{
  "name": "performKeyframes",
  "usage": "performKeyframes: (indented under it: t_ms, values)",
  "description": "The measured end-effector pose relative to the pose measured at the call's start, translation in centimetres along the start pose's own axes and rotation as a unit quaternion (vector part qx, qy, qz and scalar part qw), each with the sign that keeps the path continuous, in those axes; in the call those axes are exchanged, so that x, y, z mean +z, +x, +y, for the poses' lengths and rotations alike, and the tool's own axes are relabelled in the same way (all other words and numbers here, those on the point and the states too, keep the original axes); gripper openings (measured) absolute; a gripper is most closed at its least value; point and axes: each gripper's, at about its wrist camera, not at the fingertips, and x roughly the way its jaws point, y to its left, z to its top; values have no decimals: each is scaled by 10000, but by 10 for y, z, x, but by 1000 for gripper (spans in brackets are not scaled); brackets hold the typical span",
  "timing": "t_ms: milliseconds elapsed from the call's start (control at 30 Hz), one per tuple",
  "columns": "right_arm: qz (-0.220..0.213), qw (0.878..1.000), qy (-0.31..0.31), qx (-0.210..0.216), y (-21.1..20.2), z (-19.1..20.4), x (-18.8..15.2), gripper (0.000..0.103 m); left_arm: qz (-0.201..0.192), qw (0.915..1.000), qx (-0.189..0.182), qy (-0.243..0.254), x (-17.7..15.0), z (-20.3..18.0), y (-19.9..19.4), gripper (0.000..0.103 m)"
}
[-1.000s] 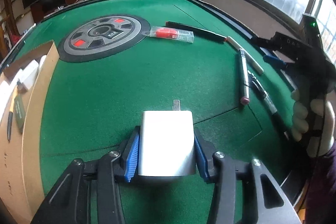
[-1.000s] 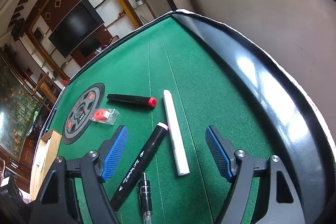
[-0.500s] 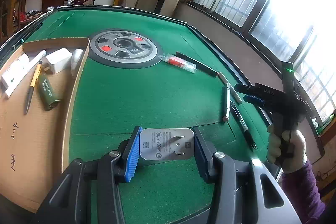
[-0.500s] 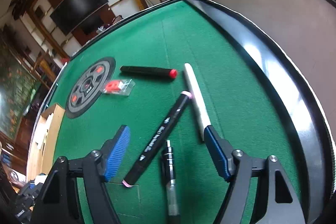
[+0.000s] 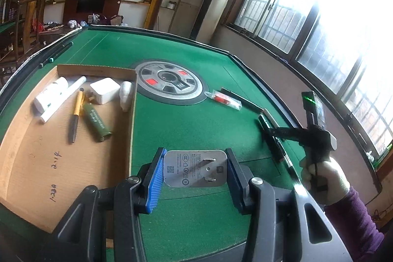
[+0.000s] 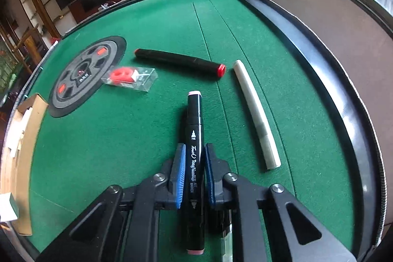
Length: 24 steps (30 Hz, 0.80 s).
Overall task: Organize rigid objects
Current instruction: 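Grasp the white square charger with the left tool while the right tool grasps the black marker, then carry the charger over the tray while the right tool carries the black marker there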
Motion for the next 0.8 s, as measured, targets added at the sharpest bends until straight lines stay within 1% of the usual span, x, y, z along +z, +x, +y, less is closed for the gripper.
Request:
performKeyframes:
  t_ms: [100, 167, 300, 500, 600, 667, 733, 800]
  values:
    - [-54, 9987, 196, 469, -13, -3, -3, 15, -80, 9997, 204, -85, 3, 19, -8, 49]
    - [-73, 9959, 273, 861, -23, -2, -4, 15, -106, 9991, 373, -153, 5, 35, -10, 49]
    - [-28, 9884, 251, 1497, -38, 19, -5, 15, -56, 9969, 713, -322, 7, 68, -10, 49]
    - [193, 9769, -162, 2122, -46, 84, -10, 15, 187, 9908, 1272, -421, 9, 109, -3, 49]
    - [414, 9679, -380, 2450, -46, 122, -14, 15, 375, 9887, 1351, -536, 11, 128, 7, 49]
    - [517, 9627, -556, 2596, -48, 146, -20, 15, 419, 9882, 1354, -583, 15, 136, 9, 49]
    - [555, 9591, -775, 2666, -51, 170, -24, 15, 559, 9845, 1582, -518, 23, 140, 14, 49]
    - [614, 9542, -937, 2773, -53, 192, -27, 15, 630, 9815, 1735, -503, 29, 145, 19, 49]
